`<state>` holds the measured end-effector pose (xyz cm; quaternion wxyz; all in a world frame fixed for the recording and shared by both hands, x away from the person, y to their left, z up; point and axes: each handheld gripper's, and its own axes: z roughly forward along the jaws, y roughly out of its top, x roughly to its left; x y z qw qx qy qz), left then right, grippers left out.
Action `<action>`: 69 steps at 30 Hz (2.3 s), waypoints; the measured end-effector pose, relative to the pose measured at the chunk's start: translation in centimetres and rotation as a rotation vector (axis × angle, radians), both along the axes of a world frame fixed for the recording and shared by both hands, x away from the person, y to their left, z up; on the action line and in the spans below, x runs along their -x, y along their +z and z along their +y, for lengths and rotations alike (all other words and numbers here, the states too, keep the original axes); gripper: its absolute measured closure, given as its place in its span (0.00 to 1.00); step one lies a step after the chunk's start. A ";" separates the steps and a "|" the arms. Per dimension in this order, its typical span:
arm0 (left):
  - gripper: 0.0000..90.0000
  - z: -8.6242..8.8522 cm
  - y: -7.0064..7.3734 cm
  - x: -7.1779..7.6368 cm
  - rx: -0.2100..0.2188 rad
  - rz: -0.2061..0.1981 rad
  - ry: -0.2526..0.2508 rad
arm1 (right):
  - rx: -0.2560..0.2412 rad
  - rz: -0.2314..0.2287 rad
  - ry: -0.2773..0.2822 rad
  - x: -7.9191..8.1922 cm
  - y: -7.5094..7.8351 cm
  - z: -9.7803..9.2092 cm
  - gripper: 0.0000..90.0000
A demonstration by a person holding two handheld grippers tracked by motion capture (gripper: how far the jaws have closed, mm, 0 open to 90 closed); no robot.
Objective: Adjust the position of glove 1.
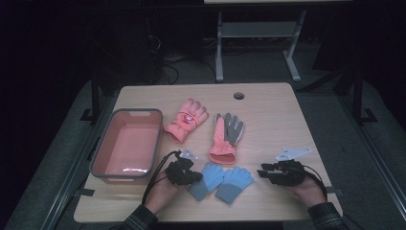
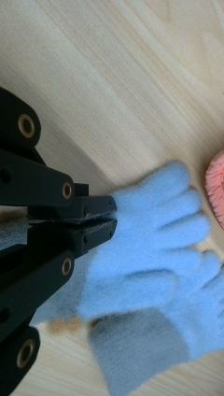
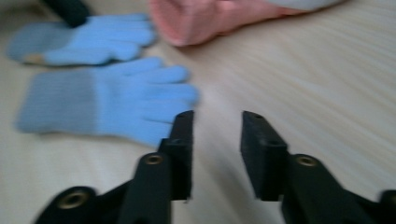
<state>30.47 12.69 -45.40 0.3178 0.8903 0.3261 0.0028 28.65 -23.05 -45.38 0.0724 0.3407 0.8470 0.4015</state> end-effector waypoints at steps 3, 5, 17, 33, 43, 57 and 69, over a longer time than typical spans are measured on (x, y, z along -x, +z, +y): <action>0.98 0.1 0.1 0.0 0.028 0.014 0.016 | -0.005 0.012 0.069 0.6 0.2 1.4 0.92; 0.98 0.3 0.3 -0.1 0.025 0.009 0.010 | -0.015 0.012 0.104 0.9 0.3 2.3 0.97; 0.98 1.0 1.4 0.0 0.072 -0.012 0.050 | 0.021 0.054 0.195 1.2 -0.8 6.6 1.00; 0.98 1.0 2.2 0.3 0.127 -0.023 0.043 | 0.020 0.079 0.308 2.2 -1.4 9.7 1.00; 0.98 0.6 2.7 0.7 0.148 -0.032 0.018 | 0.002 0.098 0.369 2.6 -1.5 11.5 1.00; 0.98 -1.5 3.9 2.0 0.167 -0.069 -0.075 | -0.026 0.077 0.366 2.8 -0.5 10.6 1.00; 0.98 -2.5 4.4 1.4 0.152 -0.114 -0.106 | 0.039 0.092 0.343 2.8 -1.0 8.8 1.00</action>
